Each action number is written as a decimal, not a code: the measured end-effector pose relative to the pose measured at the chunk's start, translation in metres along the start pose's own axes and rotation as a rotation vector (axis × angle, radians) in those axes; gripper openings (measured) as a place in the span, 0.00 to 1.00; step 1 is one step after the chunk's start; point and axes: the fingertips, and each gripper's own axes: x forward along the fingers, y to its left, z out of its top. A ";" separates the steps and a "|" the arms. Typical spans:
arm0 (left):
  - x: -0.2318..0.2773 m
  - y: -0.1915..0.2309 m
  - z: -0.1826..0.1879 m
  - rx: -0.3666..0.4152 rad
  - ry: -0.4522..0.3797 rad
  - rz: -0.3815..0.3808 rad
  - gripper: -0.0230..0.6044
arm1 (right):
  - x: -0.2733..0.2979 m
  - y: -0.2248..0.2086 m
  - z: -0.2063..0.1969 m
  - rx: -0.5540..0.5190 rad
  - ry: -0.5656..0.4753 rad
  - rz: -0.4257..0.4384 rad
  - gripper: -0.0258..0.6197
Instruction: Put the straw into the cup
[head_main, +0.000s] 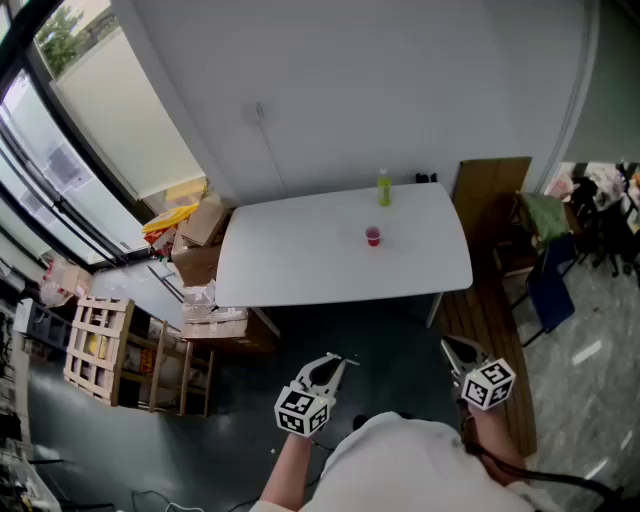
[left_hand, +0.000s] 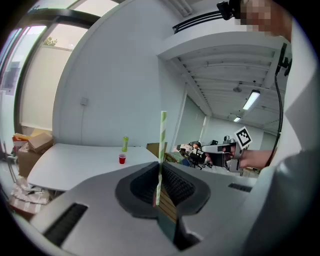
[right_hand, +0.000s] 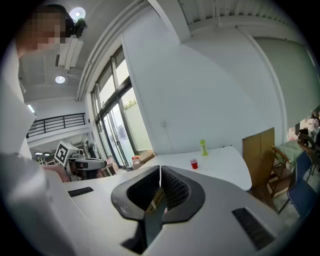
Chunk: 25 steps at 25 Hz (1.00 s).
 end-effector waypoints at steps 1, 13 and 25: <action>0.000 -0.001 -0.001 0.000 0.001 -0.001 0.07 | 0.000 -0.001 0.000 -0.001 0.000 -0.002 0.09; -0.003 -0.003 -0.001 0.005 0.002 -0.003 0.07 | -0.001 0.006 0.003 -0.008 -0.005 0.008 0.09; -0.008 0.000 -0.008 0.000 0.014 -0.035 0.07 | -0.002 0.014 -0.007 0.003 0.020 -0.016 0.10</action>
